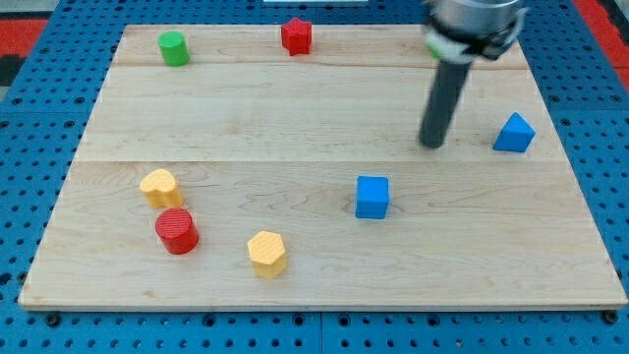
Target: Slide the red circle to the right of the yellow heart
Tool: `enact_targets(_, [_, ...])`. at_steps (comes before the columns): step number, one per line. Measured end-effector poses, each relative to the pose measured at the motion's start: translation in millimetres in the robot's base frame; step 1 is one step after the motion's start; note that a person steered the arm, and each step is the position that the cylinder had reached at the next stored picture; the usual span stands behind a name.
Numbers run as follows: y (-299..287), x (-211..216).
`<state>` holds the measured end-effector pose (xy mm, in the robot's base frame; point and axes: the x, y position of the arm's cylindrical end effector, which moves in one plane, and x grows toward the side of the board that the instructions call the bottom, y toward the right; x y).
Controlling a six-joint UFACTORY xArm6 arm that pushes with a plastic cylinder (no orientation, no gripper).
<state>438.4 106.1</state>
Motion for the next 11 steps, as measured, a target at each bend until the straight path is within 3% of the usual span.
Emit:
enact_targets(1, [-57, -10])
enact_targets(2, [-163, -37])
enact_targets(3, [-280, -13])
enact_targets(4, [-327, 56])
enact_targets(5, [-363, 93])
enact_targets(6, [-312, 158])
enact_targets(7, [-252, 153])
enact_targets(10, [-251, 87])
enact_targets(11, [-288, 118])
